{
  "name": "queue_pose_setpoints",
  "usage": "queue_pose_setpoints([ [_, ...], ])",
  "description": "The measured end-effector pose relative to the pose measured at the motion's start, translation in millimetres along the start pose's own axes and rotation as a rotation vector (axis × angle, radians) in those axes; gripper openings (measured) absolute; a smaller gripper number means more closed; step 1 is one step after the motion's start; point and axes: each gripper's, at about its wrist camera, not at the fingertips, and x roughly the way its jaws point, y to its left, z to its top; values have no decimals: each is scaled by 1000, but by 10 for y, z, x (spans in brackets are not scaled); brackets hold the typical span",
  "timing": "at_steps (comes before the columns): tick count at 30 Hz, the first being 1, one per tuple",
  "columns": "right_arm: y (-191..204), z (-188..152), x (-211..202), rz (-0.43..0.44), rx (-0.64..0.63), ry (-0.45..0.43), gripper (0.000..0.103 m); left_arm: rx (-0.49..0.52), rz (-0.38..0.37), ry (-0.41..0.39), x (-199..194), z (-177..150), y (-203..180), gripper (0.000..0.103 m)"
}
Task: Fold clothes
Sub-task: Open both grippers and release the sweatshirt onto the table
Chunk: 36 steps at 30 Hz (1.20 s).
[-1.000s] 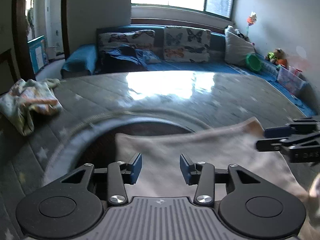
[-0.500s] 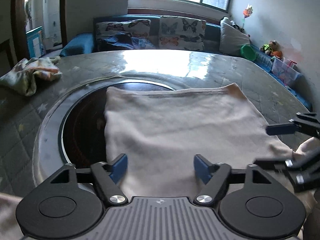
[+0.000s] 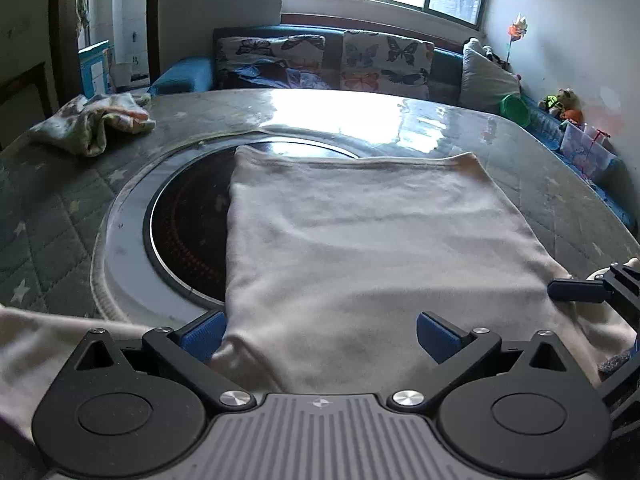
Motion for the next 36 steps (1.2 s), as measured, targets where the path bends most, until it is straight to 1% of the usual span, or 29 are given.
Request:
queue_pose_setpoints([
  [2, -1, -20, -6, -1, 7, -9, 103, -11, 4, 6, -7, -27, 9, 103],
  [8, -8, -29, 4, 6, 22, -15, 103, 18, 32, 6, -15, -67, -58, 103],
  [12, 7, -25, 22, 1, 17, -12, 103, 2, 32, -7, -7, -70, -46, 103],
  [15, 2, -8, 18, -4, 27, -5, 103, 16, 34, 6, -16, -59, -48, 103],
  [18, 11, -10, -51, -13, 52, -7, 103, 11, 42, -17, -127, -94, -36, 103],
  [22, 108, -73, -165, -36, 1, -14, 103, 44, 51, -43, -265, -186, -83, 103],
  [25, 189, -139, -235, -55, -46, -13, 103, 79, 80, -52, -316, -271, -142, 103],
  [29, 171, -154, -307, -73, -29, -13, 103, 101, 92, -47, -360, -400, -164, 103],
  [31, 177, -144, -370, -65, -31, -31, 103, 94, 95, -49, -365, -443, -149, 103],
  [33, 193, -156, -374, -58, -27, -30, 103, 85, 97, -51, -367, -483, -129, 103],
  [36, 196, -197, -338, -43, -20, -6, 103, 85, 97, -54, -387, -498, -117, 103],
])
